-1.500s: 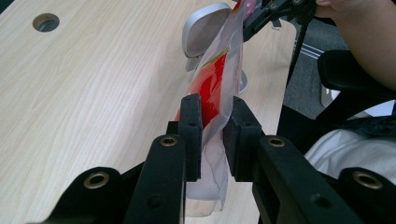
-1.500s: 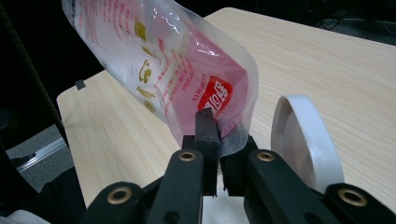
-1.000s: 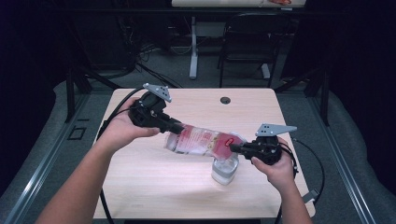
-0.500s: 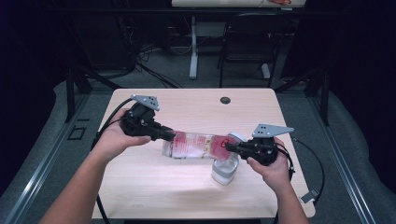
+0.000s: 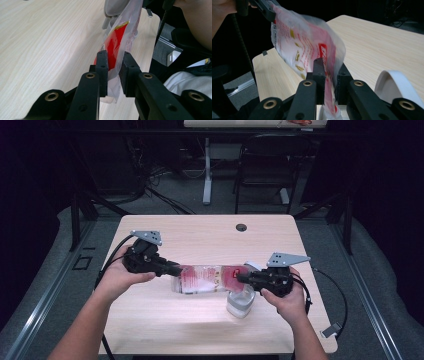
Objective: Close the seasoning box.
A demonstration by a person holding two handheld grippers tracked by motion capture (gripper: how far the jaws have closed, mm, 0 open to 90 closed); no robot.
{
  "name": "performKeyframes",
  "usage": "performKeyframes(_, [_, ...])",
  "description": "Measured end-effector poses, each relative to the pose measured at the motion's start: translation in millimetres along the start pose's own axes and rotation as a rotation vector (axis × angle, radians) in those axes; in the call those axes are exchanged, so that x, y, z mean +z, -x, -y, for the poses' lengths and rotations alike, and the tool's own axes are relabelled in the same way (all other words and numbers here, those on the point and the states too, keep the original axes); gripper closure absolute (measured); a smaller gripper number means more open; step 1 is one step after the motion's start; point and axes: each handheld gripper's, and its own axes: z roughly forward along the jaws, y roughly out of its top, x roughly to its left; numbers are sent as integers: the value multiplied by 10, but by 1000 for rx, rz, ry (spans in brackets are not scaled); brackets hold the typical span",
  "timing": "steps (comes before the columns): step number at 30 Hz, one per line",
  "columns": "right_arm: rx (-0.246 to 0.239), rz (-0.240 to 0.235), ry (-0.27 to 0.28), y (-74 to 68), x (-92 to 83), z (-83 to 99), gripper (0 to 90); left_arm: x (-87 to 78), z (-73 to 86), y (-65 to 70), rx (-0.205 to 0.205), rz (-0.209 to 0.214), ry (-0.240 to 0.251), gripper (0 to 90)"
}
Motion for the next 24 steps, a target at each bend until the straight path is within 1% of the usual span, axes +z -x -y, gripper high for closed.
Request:
performKeyframes(2, [9, -9, -6, 16, 11, 18, 805, 5, 25, -14, -9, 1, 7, 787])
performKeyframes(3, [14, -22, -27, 47, 23, 46, 805, 12, 48, -33, -14, 7, 11, 787])
performKeyframes(6, [20, -37, -44, 71, 53, 86, 806, 18, 69, -46, -14, 10, 17, 787])
performKeyframes(10, [14, -55, -64, 81, 77, 113, 807, 25, 121, -60, -17, 13, 32, 786])
performKeyframes(12, [26, -70, -63, 92, 81, 128, 819, 33, 153, -71, -19, 16, 38, 784])
performKeyframes(13, [31, -77, -58, 93, 81, 129, 836, 45, 177, -72, -16, 7, 38, 783])
performKeyframes(15, [35, -83, -52, 94, 79, 127, 850, 54, 186, -72, -18, 9, 34, 779])
performKeyframes(17, [42, -94, -44, 95, 78, 124, 867, 72, 203, -82, -15, 0, 25, 778])
performKeyframes(22, [36, -88, -34, 81, 78, 112, 885, 112, 251, -114, -29, -2, 22, 777])
performKeyframes(24, [21, -76, -31, 61, 82, 104, 891, 125, 291, -128, -35, -4, 27, 778])
